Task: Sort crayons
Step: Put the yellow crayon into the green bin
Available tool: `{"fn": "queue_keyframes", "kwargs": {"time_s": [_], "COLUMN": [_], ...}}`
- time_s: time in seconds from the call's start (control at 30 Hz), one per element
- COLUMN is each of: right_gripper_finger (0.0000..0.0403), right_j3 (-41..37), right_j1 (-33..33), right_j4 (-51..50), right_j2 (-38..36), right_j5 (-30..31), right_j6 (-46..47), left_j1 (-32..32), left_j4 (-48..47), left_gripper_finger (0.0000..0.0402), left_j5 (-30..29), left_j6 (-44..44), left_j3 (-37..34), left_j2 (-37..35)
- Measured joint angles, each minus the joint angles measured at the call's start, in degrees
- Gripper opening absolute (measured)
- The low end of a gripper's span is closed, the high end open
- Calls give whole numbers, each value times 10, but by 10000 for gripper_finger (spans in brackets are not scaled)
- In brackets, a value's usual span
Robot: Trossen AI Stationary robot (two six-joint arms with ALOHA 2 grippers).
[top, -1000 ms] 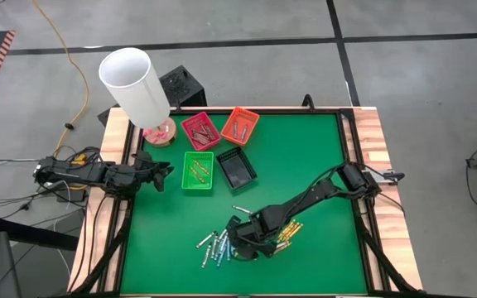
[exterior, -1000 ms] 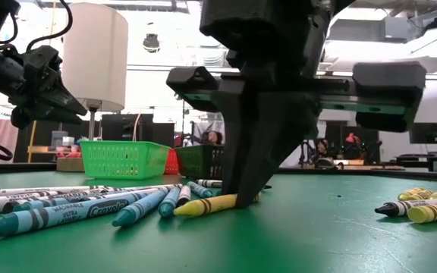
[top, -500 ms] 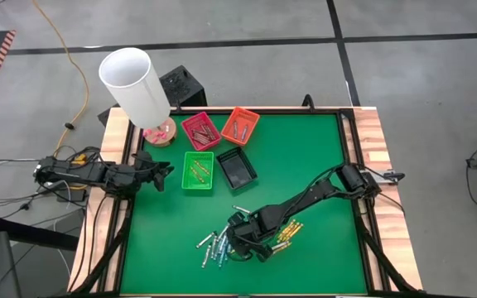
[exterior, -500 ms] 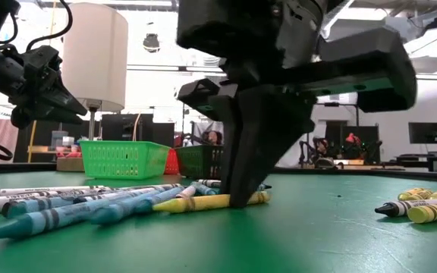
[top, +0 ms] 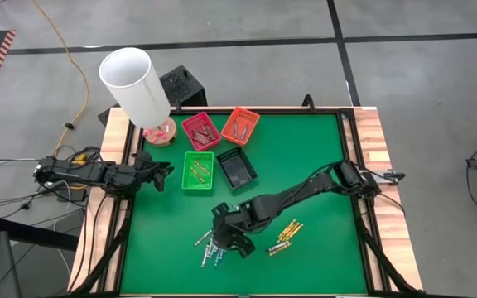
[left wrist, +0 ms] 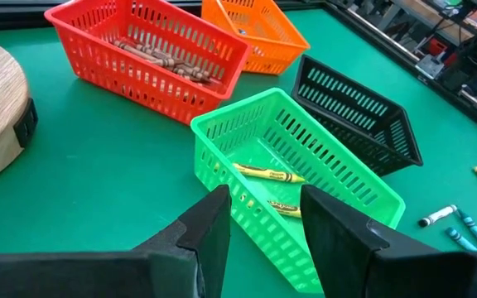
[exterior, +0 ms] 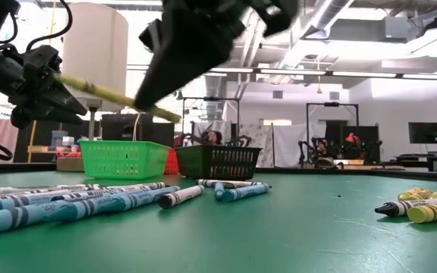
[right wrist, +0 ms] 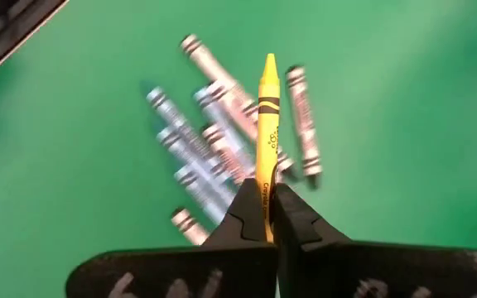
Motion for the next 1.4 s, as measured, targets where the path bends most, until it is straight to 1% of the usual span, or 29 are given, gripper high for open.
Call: {"fn": "queue_keyframes", "kwargs": {"time_s": [0.07,0.17,0.27,0.43,0.53,0.6,0.67,0.87,1.03,1.23,1.3,1.37,1.4], "right_gripper_finger": [2,2,1,1,1,1,1,1,1,1,1,1,1], "right_j3": [9,16,16,16,16,17,17,8,5,5,4,6,6], "right_j1": [-8,-22,-40,-69,-81,-91,-105,-153,-169,-166,-163,-163,-163], "right_j4": [10,35,81,173,207,213,208,209,210,231,222,243,237], "right_j2": [-1,-1,-1,-1,0,0,0,0,4,42,47,56,56], "right_j5": [12,54,87,124,183,223,246,256,252,247,248,248,248], "right_j6": [-3,-5,-4,0,11,27,50,197,260,273,272,272,272], "left_j1": [0,0,0,0,0,0,0,0,0,0,0,0,0], "left_j4": [0,0,0,0,1,1,1,1,1,2,1,1,2], "left_gripper_finger": [137,137,137,137,137,137,137,137,137,137,137,137,137], "left_j5": [0,0,0,0,0,0,0,0,-1,-2,-2,-2,-2], "left_j6": [0,0,-1,-1,-1,-1,-1,-1,-1,-1,-3,-4,-4], "left_j3": [0,0,0,0,0,0,0,0,0,0,0,0,0], "left_j2": [0,0,0,0,0,0,0,0,0,0,0,0,0]}}
